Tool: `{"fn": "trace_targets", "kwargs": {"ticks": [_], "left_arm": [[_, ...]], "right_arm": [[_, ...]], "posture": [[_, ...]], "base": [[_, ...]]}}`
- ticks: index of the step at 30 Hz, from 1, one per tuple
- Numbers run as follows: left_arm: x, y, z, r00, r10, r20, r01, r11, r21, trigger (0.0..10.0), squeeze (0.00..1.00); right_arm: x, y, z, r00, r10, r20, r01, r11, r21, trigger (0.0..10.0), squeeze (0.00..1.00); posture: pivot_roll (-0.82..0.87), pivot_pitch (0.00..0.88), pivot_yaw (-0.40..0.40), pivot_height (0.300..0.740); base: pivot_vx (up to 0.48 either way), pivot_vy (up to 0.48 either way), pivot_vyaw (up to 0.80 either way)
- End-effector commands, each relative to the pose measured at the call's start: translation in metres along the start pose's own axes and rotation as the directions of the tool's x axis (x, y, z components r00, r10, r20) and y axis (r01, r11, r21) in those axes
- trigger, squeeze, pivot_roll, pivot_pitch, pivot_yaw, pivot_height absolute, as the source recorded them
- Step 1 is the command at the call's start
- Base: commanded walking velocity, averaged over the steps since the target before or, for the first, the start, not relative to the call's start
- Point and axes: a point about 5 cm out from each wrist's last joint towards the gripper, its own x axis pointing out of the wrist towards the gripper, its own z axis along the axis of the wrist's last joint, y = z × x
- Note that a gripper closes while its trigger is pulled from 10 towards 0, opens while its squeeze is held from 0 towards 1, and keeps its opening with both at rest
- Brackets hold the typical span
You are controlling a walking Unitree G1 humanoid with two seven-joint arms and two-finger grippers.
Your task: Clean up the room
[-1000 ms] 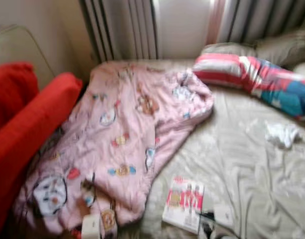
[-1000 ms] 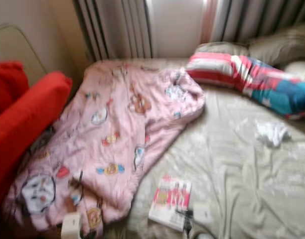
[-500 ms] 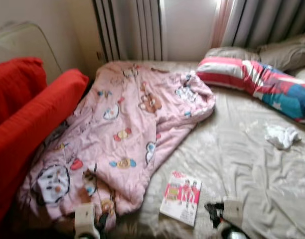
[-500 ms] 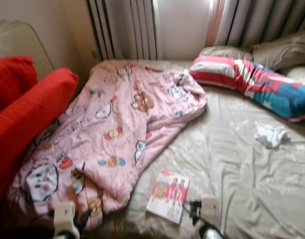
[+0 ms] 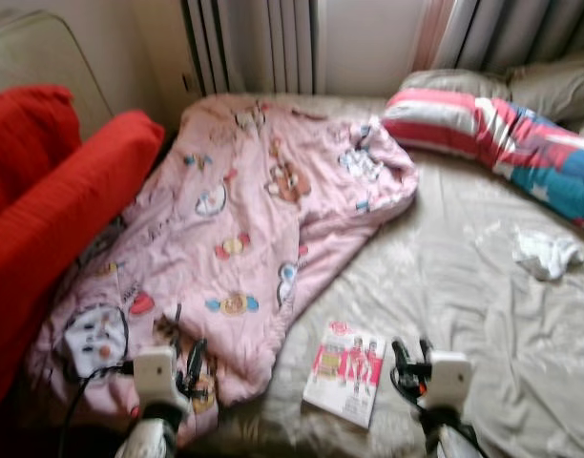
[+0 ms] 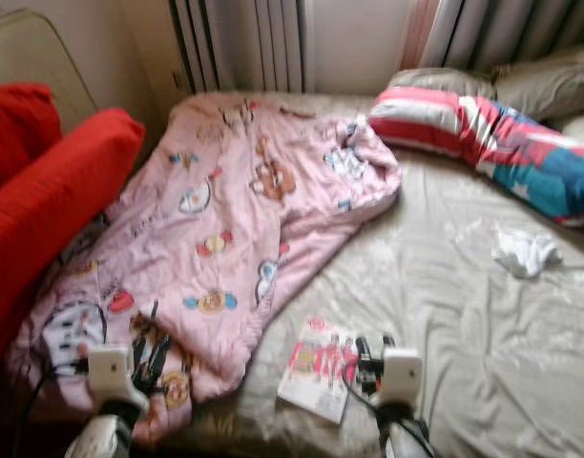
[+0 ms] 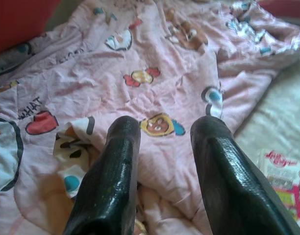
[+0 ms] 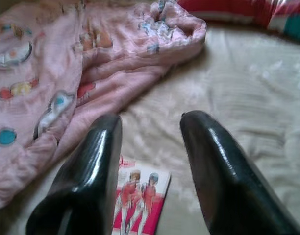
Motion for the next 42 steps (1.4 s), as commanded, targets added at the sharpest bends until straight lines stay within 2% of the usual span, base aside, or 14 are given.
{"fn": "trace_targets", "kwargs": {"ticks": [1, 5, 12, 17, 26, 30, 42], "left_arm": [[-0.002, 0.001, -0.001, 1.000, 0.008, -0.020, -0.008, 1.000, -0.006, 10.0, 0.00], [0.002, 0.002, 0.003, 0.999, 0.035, -0.012, -0.035, 0.999, -0.030, 10.0, 0.00], [0.005, 0.002, 0.010, 0.999, 0.053, -0.010, -0.054, 0.997, -0.046, 10.0, 0.00], [0.012, 0.003, 0.011, 0.999, 0.047, -0.015, -0.048, 0.998, -0.047, 10.0, 0.00], [0.017, 0.016, 0.014, 0.997, 0.077, -0.017, -0.077, 0.995, -0.055, 10.0, 0.00], [0.016, 0.020, 0.014, 0.996, 0.085, -0.019, -0.086, 0.995, -0.050, 10.0, 0.00], [0.018, 0.022, 0.012, 0.997, 0.075, -0.030, -0.076, 0.996, -0.043, 10.0, 0.00]], "right_arm": [[-0.002, 0.005, -0.002, 1.000, 0.005, -0.016, -0.005, 1.000, 0.009, 10.0, 0.00], [0.006, 0.012, 0.006, 1.000, -0.012, -0.004, 0.012, 0.998, 0.066, 10.0, 0.00], [0.010, 0.010, 0.007, 0.999, -0.005, -0.052, 0.007, 0.999, 0.046, 10.0, 0.00], [0.013, 0.008, 0.008, 0.998, -0.011, -0.069, 0.014, 0.999, 0.043, 10.0, 0.00], [0.013, 0.015, 0.005, 0.996, 0.009, -0.085, -0.005, 0.999, 0.044, 10.0, 0.00], [0.011, 0.017, 0.006, 0.998, 0.018, -0.061, -0.014, 0.998, 0.063, 10.0, 0.00], [0.011, 0.018, -0.001, 0.995, 0.016, -0.099, -0.010, 0.998, 0.057, 10.0, 0.00]], "posture": [[-0.08, 0.231, 0.018, 0.740], [-0.07, 0.231, 0.017, 0.740], [-0.07, 0.193, 0.019, 0.740], [-0.08, 0.181, 0.022, 0.700], [-0.08, 0.159, 0.022, 0.651], [-0.08, 0.155, 0.022, 0.647], [-0.07, 0.145, 0.030, 0.647]], "base": [[0.000, 0.000, 0.00], [0.000, 0.000, 0.00], [0.000, 0.000, 0.00], [0.000, 0.000, 0.00], [0.000, 0.000, 0.00], [0.000, 0.000, 0.00], [0.000, 0.000, 0.00]]}}
